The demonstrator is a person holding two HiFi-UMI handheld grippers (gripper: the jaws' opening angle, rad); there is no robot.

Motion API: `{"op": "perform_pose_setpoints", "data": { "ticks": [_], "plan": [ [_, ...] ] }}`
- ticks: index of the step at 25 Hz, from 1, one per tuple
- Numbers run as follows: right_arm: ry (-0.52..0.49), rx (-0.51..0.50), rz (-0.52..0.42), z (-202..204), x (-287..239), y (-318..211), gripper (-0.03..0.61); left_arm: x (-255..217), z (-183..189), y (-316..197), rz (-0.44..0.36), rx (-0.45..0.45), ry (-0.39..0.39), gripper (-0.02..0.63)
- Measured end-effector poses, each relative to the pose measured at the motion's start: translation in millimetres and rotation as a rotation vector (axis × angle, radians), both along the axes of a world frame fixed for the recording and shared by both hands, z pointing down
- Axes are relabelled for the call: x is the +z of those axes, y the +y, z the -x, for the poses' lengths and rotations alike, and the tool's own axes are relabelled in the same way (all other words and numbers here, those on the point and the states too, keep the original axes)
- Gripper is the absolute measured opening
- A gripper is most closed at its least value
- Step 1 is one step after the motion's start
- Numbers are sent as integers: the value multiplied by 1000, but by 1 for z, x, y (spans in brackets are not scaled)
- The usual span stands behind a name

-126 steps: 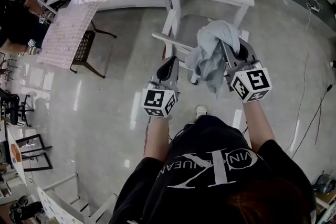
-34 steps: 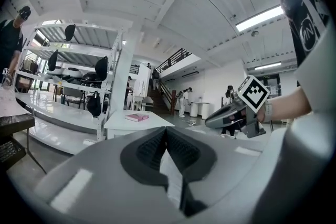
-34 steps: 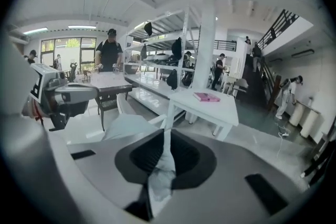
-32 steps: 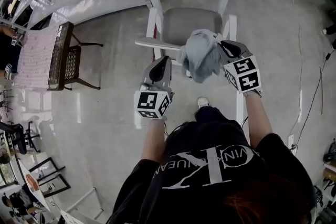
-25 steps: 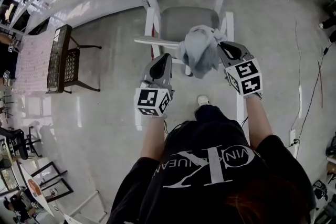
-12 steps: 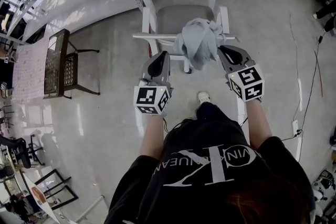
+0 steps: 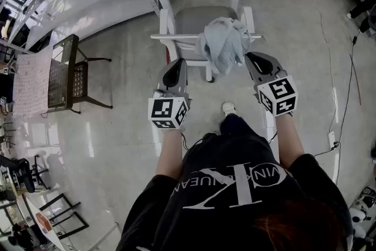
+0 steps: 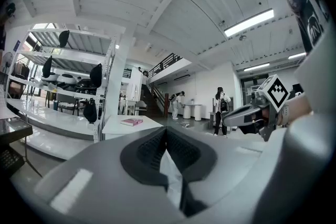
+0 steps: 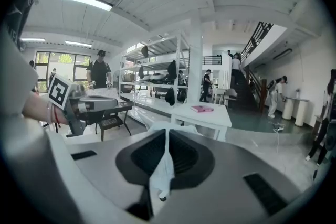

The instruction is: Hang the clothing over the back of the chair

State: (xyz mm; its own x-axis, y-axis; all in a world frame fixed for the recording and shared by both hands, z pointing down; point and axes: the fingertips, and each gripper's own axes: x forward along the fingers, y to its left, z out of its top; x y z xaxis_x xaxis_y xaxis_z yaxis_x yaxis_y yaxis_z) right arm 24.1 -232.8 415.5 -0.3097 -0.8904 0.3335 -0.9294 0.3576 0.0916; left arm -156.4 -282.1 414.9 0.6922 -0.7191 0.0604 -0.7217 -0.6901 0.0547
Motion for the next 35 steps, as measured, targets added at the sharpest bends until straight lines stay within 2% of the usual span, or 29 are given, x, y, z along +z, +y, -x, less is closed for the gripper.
{"op": "perform_pose_setpoints", "data": {
  "ticks": [18,35],
  "plan": [
    [-41,50,-56,26,-7,49,31,-1,35,36,-15,10,1,11],
    [-55,36,-78,27,-7,50,29,0,48,39,-17,-31,-1,11]
  ]
}}
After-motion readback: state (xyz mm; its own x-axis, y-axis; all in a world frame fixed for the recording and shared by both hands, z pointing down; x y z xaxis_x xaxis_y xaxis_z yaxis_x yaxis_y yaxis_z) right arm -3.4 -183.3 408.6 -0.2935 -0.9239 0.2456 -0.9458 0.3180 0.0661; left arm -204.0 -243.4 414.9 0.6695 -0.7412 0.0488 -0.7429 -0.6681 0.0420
